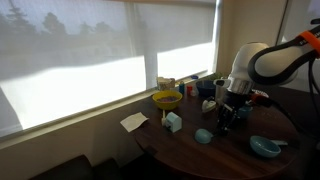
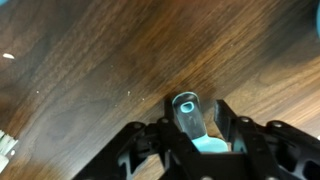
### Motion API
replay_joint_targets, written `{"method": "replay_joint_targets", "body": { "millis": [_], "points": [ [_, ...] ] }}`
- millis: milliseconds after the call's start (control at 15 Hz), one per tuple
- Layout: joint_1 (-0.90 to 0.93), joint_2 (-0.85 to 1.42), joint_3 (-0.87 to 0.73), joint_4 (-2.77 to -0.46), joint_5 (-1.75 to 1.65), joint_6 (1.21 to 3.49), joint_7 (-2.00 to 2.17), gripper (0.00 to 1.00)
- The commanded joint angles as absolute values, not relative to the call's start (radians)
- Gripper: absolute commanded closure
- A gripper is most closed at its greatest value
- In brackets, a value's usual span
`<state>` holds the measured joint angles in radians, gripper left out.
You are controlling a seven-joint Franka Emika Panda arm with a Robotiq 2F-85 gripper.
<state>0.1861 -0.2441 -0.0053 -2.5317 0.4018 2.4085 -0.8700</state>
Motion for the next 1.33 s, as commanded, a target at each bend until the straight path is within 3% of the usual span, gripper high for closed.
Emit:
{"method": "replay_joint_targets", "body": {
  "millis": [0, 133, 267, 1267],
  "points": [
    [0.194, -0.23, -0.011, -2.519, 0.425, 2.393, -0.869, 0.85],
    [0.19, -0.229, -0.011, -2.52, 0.419, 2.399, -0.862, 0.98],
    [0.188, -0.23, -0.013, -2.519, 0.418, 2.398, -0.855, 0.94],
    [0.163, -0.413, 0.016, -2.596, 0.233, 2.443, -0.64, 0.94]
  ]
}}
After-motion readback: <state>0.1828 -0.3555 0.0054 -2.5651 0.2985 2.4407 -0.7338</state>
